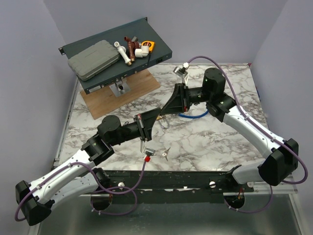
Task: Unlock with the key
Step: Pick up the key from the center of the board.
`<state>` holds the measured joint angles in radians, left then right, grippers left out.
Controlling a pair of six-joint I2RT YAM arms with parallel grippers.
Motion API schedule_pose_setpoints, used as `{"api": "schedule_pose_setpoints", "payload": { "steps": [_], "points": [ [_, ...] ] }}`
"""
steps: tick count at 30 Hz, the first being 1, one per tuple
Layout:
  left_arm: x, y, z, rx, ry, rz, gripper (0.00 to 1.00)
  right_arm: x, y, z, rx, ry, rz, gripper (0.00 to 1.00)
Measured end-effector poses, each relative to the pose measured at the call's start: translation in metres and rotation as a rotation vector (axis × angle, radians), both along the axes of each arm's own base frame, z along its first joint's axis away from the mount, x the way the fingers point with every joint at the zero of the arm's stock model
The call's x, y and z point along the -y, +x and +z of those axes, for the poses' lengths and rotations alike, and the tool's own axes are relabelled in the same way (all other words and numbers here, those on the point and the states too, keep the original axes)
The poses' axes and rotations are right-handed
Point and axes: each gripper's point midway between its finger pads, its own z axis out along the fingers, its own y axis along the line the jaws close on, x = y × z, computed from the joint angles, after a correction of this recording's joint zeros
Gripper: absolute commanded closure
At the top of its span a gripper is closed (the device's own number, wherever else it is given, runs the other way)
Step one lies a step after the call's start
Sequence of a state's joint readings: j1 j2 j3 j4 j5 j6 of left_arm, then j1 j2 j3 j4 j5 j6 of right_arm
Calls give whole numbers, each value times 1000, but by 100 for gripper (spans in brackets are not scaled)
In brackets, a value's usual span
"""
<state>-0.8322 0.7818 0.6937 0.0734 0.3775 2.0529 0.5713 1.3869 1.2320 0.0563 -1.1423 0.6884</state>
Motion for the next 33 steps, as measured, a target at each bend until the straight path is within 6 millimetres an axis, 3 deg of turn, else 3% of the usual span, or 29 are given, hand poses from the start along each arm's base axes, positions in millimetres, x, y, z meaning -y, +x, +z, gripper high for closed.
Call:
{"api": "schedule_pose_setpoints", "payload": {
  "steps": [8, 13, 19, 24, 25, 26, 29, 33],
  "points": [
    [0, 0, 2, 6, -7, 1, 100, -2, -4, 0, -10, 47, 30, 64],
    [-1, -1, 7, 19, -21, 1, 100, -4, -4, -3, -38, 68, 41, 73],
    [-1, 0, 7, 21, -23, 4, 100, -4, -6, 0, -68, 98, 58, 99],
    [-2, 0, 12, 37, -41, 7, 100, -3, -8, 4, -100, 117, 63, 99],
    [-2, 0, 12, 39, -43, 8, 96, -3, -8, 4, -108, 118, 63, 99],
    [-2, 0, 12, 39, -43, 9, 85, -3, -8, 3, -114, 119, 64, 99],
    [-1, 2, 8, 33, -36, 13, 39, 0, -6, -4, -137, 116, 52, 99],
    [-1, 13, 3, 22, -25, 64, 15, 14, 6, -23, -196, 94, -10, 99]
  ]
}}
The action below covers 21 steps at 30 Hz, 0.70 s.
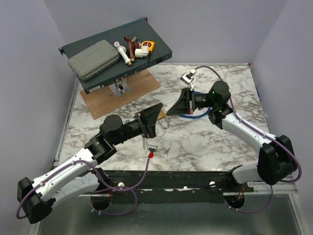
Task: Unlock with the key
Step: Pick up the key from the center of the board.
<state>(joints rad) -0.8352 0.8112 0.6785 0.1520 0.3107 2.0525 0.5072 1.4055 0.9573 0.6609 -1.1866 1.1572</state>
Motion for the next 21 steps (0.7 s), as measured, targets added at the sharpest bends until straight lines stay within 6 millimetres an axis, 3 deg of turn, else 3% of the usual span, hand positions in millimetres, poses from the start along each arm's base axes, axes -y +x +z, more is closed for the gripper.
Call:
{"api": "schedule_pose_setpoints", "payload": {
  "steps": [3, 7, 11, 14, 18, 19, 21],
  "points": [
    [-1, 9, -8, -44, 6, 38, 14, 21, 22, -8, -33, -23, -110, 99],
    [0, 25, -20, -232, 14, 97, 14, 44, 51, -7, -1, -88, -309, 99],
    [7, 38, -25, -506, 13, 144, 14, 59, 73, 5, 90, -199, -524, 99],
    [22, 51, -41, -741, 46, 184, 13, 79, 75, 19, 175, -259, -671, 99],
    [46, 66, -91, -1012, 158, 238, 12, 105, 72, 45, 266, -295, -824, 99],
    [52, 70, -94, -1066, 171, 244, 11, 110, 71, 51, 282, -300, -856, 99],
    [62, 83, -132, -1173, 250, 293, 11, 120, 72, 61, 304, -311, -919, 99]
  ]
}}
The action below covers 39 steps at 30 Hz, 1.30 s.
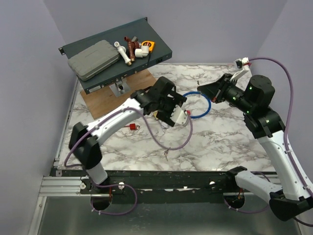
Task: Unlock with the key
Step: Pick up the key from the center of the board, then move the lock to the center of the board.
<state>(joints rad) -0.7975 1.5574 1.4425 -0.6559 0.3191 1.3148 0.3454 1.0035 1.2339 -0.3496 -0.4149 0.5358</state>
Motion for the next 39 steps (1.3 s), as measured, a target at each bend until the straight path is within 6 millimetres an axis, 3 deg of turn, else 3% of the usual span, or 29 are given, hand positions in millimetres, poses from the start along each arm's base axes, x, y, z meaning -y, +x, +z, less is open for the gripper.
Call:
{"api": "schedule_pose_setpoints", "payload": {
  "steps": [4, 7, 14, 19, 23, 28, 33, 37, 39],
  "points": [
    [23, 29, -40, -133, 67, 26, 11, 17, 0, 17, 40, -19, -95, 99],
    [29, 39, -66, -198, 115, 25, 14, 25, 1, 29, 69, -22, -138, 99],
    [62, 52, -86, -351, 158, -44, 17, 34, 3, 42, 94, -24, -194, 99],
    [69, 51, -114, -445, 200, -11, 21, 36, 4, 41, 87, -27, -205, 99],
    [68, 36, -138, -541, 252, 39, 21, 36, 4, 41, 88, -27, -204, 99],
    [74, 23, -148, -624, 264, 144, 17, 35, 3, 42, 90, -25, -201, 99],
    [82, 27, -152, -662, 240, 289, 14, 32, 0, 47, 101, -11, -179, 99],
    [83, 33, -153, -690, 211, 430, 17, 29, -1, 52, 110, 6, -163, 99],
    [86, 38, -153, -699, 181, 499, 27, 28, -1, 54, 115, 16, -158, 99]
  ]
}}
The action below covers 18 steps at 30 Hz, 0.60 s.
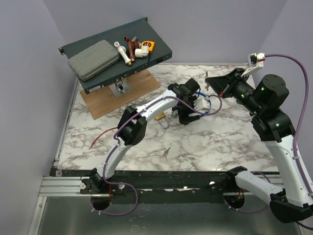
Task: Unlock with the key
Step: Move the lock to the center of the board.
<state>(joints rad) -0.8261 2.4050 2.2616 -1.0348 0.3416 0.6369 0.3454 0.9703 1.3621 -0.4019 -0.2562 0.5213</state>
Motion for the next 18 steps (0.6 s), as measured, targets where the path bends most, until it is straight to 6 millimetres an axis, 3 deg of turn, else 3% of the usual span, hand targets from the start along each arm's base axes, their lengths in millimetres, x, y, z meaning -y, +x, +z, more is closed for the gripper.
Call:
{"api": "schedule_pose_setpoints", "payload": {
  "steps": [4, 6, 9, 13, 18],
  "points": [
    [0, 11, -7, -1, -16, 162, 69, -2, 1, 0, 10, 14, 8, 99],
    [0, 20, -6, 2, -29, 248, 81, -4, 1, -2, 9, 21, 16, 99],
    [6, 37, 6, 41, -69, 336, 88, -6, 0, -4, 12, 33, 28, 99],
    [12, 64, 24, 125, -126, 424, 90, -9, -3, -3, 24, 51, 49, 99],
    [8, 80, 19, 225, -90, 466, 96, -10, -6, -1, 35, 67, 62, 99]
  ]
}}
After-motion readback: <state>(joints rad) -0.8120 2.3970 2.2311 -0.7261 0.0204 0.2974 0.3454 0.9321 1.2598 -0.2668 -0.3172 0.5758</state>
